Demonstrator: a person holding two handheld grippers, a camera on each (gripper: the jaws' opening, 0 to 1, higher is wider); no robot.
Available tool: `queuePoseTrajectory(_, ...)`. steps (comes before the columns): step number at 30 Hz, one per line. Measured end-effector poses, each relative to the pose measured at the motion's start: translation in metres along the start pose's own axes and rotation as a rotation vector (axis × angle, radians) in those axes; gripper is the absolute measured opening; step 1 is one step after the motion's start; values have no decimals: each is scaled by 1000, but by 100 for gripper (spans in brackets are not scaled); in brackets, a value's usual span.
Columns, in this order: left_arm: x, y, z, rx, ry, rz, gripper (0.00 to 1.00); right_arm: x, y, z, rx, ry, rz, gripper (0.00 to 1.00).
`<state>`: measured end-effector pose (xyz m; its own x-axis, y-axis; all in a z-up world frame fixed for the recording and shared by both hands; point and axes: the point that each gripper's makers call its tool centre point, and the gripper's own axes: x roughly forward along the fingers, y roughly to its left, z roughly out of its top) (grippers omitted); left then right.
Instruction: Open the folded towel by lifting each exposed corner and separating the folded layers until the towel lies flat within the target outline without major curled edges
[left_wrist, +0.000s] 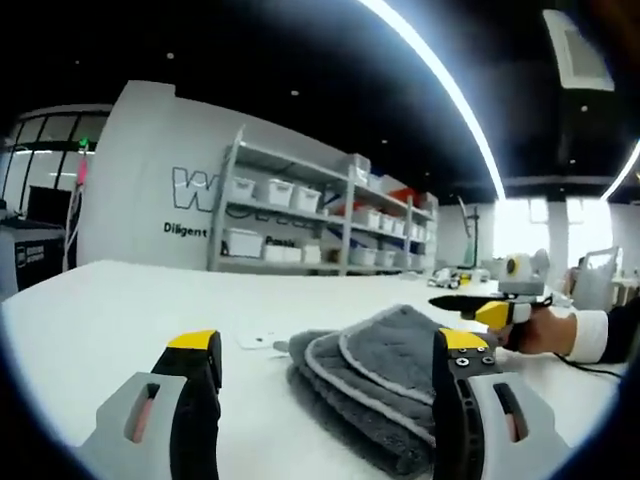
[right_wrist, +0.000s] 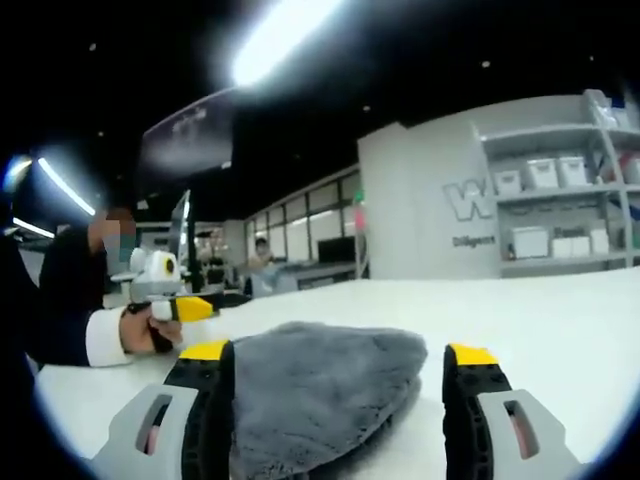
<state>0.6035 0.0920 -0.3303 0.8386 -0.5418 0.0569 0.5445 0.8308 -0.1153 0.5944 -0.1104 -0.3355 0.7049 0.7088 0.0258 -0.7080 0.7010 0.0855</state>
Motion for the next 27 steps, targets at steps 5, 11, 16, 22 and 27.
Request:
queuePoseTrajectory(5,-1,3,0,4,2,5,85,4,2,4,24,-15,18,84)
queuePoseTrajectory(11,4,1,-4,1,24,-10,85,10,5,-1,-15,26,32,85)
queuePoseTrajectory(16,7,-4,-14,-5,77,-30,88,9,-2,-3,-2,34,21,85)
queuePoseTrajectory(22,6,-8,-16,-16,91,-39,88,5,-2,-5,28,42,9,83)
queuePoseTrajectory(27,7,-11,-18,-39,93,-38,88,4,0,-11,29,72,1,81)
